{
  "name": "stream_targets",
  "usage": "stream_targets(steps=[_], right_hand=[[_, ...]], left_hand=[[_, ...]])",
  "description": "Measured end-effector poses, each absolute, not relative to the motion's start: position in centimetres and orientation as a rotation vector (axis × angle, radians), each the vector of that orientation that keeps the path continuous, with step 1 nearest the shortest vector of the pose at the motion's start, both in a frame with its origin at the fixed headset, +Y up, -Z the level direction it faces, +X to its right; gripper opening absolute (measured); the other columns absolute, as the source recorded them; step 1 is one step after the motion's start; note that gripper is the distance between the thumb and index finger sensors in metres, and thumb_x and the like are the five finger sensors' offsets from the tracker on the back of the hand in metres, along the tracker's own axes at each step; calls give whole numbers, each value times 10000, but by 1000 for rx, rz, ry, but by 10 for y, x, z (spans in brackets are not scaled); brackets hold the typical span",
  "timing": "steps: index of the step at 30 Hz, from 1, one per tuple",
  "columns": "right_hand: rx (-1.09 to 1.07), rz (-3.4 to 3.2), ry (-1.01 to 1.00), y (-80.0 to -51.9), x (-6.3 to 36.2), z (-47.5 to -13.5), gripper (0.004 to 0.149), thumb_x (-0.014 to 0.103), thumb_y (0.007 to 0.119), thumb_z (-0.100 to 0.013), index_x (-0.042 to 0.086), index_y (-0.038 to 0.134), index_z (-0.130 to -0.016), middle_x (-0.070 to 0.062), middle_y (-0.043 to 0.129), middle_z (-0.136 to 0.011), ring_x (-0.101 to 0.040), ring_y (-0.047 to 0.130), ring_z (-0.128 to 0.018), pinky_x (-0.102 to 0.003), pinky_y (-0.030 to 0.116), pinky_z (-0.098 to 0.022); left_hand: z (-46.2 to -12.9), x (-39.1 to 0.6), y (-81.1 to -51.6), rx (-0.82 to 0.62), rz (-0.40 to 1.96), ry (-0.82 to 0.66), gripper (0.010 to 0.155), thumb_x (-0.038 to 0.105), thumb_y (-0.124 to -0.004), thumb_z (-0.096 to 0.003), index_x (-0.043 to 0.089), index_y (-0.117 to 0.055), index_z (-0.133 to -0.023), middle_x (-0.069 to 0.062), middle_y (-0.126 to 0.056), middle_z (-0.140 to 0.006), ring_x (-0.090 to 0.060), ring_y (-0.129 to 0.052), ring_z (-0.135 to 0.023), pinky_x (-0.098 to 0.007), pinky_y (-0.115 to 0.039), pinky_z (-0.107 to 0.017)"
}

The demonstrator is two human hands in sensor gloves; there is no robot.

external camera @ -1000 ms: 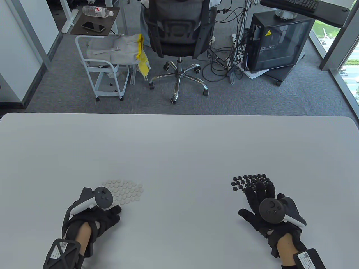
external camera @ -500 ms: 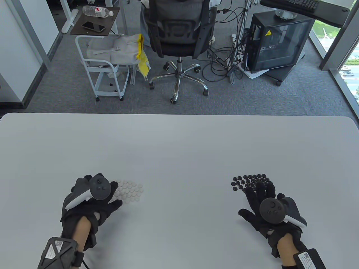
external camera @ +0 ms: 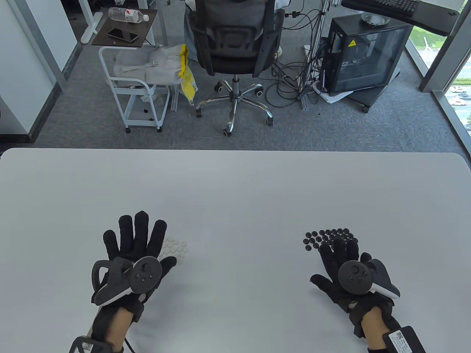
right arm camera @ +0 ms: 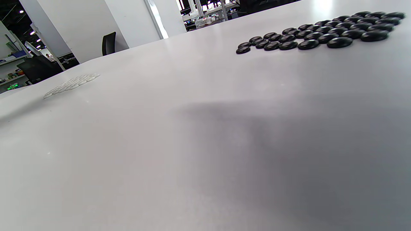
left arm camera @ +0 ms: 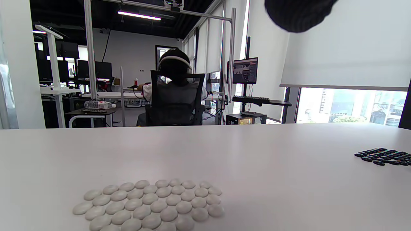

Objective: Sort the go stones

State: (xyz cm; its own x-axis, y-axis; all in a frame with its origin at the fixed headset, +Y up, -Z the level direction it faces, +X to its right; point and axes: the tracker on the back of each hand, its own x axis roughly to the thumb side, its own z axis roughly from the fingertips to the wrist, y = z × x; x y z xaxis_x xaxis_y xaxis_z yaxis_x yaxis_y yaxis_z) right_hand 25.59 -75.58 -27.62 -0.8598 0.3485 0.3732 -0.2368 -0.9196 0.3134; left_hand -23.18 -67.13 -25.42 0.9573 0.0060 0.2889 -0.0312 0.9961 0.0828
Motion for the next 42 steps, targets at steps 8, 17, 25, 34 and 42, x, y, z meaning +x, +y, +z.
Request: stream_targets(steps=[8, 17, 25, 34, 42], right_hand=[[650, 2763, 367, -759, 255, -276, 867, 529, 487, -634, -59, 127, -1160, -483, -48, -1063, -691, -113, -856, -883, 28, -488], [717, 2808, 231, -756, 247, -273, 896, 575, 495, -636, -37, 100, -1159, -474, -65, -1066, -689, -133, -850, -882, -12, -448], [719, 2843, 222, -757, 241, -272, 903, 579, 486, -641, -40, 73, -1151, -481, -84, -1056, -692, -149, -840, -886, -26, -429], [704, 2893, 200, -756, 240, -271, 924, 622, 524, -648, -12, 101, -1170, -460, -69, -1085, -694, -150, -845, -900, -34, -404], [718, 2916, 190, -757, 238, -271, 950, 646, 527, -638, -11, 96, -1172, -467, -72, -1086, -702, -149, -853, -911, -41, -383]], left_hand=[[-264, -226, -719, 37, -16, -324, 789, 588, -564, -575, 250, -178, -1175, -214, 75, -1169, -534, 138, -969, -825, -30, -543], [-270, -235, -743, -35, -15, -309, 832, 616, -529, -569, 221, -116, -1174, -246, 113, -1155, -548, 157, -961, -832, -3, -521], [-270, -242, -746, -49, 8, -296, 822, 624, -524, -568, 232, -153, -1187, -249, 106, -1161, -551, 158, -962, -834, 5, -509], [-274, -244, -756, -145, 11, -287, 839, 647, -517, -567, 229, -149, -1194, -248, 106, -1169, -559, 154, -971, -838, 15, -496], [-274, -244, -757, -145, 15, -292, 827, 650, -519, -569, 247, -154, -1191, -221, 104, -1172, -533, 162, -968, -833, 22, -492]])
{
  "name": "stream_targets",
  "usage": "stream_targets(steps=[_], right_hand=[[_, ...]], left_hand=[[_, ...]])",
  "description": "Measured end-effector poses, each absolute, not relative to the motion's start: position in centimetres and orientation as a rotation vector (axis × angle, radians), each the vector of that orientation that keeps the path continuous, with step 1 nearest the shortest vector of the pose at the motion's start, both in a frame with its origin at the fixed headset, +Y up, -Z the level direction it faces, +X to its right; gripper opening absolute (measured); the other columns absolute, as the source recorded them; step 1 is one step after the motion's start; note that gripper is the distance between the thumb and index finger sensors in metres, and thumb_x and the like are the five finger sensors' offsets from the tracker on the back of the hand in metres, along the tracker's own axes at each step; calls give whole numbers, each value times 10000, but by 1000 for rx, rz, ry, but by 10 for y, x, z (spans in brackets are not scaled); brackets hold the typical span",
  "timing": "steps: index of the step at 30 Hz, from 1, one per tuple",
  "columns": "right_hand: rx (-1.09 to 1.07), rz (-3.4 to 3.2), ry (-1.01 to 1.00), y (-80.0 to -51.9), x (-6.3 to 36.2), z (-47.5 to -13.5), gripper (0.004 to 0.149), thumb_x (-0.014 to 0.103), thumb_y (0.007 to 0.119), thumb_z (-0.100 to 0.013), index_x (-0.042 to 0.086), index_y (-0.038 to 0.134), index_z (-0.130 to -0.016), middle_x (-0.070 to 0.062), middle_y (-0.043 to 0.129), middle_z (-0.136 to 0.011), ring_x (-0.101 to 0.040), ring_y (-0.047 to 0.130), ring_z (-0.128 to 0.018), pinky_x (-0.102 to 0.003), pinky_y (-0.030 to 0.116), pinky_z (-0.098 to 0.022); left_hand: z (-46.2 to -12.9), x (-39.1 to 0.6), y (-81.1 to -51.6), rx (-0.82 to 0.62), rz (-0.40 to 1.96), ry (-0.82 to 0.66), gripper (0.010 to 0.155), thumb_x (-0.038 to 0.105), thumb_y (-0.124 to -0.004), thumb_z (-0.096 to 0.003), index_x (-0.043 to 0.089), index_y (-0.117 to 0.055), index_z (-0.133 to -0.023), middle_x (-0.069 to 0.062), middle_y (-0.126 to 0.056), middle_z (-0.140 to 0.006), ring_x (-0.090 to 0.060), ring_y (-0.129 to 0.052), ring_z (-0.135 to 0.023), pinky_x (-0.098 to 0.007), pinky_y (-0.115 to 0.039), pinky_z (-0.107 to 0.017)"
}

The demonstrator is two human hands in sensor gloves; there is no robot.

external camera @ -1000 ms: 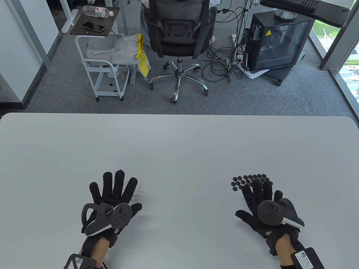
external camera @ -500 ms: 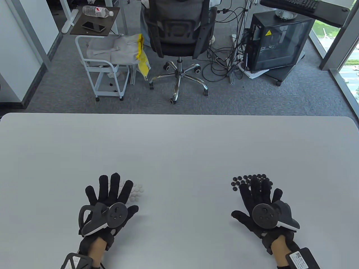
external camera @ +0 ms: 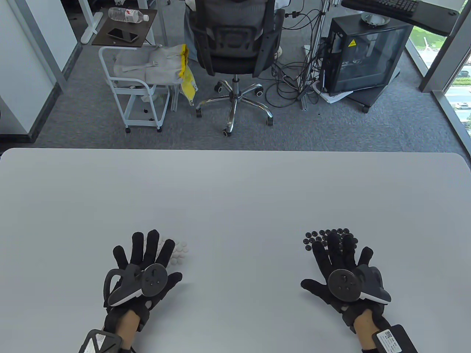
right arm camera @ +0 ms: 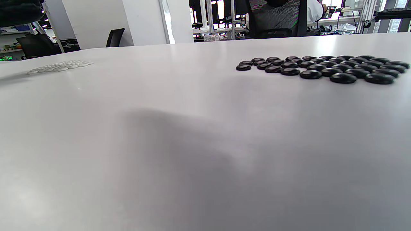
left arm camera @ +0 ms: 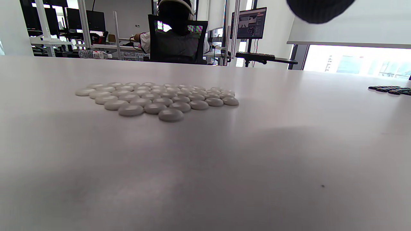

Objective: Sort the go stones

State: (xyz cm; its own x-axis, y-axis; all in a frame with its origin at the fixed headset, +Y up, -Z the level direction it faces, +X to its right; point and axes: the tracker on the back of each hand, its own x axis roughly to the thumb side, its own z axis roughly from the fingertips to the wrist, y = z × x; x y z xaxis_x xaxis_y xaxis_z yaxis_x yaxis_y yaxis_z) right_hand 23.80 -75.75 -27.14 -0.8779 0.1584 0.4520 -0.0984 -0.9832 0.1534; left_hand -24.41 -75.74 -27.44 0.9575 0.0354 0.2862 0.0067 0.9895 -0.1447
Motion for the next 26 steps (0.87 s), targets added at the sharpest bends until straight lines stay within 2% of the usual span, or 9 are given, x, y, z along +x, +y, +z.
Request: stream_targets(steps=[7, 26], right_hand=[[696, 2940, 191, -758, 239, -272, 913, 646, 495, -640, 19, 109, -1180, -468, -66, -1090, -712, -131, -867, -922, -31, -374], [705, 2928, 212, -759, 236, -272, 909, 633, 492, -642, 6, 110, -1178, -475, -61, -1086, -716, -126, -866, -926, -26, -370]], left_hand=[[-274, -243, -758, -143, 9, -293, 800, 655, -519, -568, 286, -182, -1193, -215, 102, -1176, -547, 154, -976, -836, 24, -487], [-274, -242, -759, -154, 9, -285, 830, 648, -516, -570, 245, -141, -1191, -242, 115, -1165, -550, 154, -975, -838, 21, -489]])
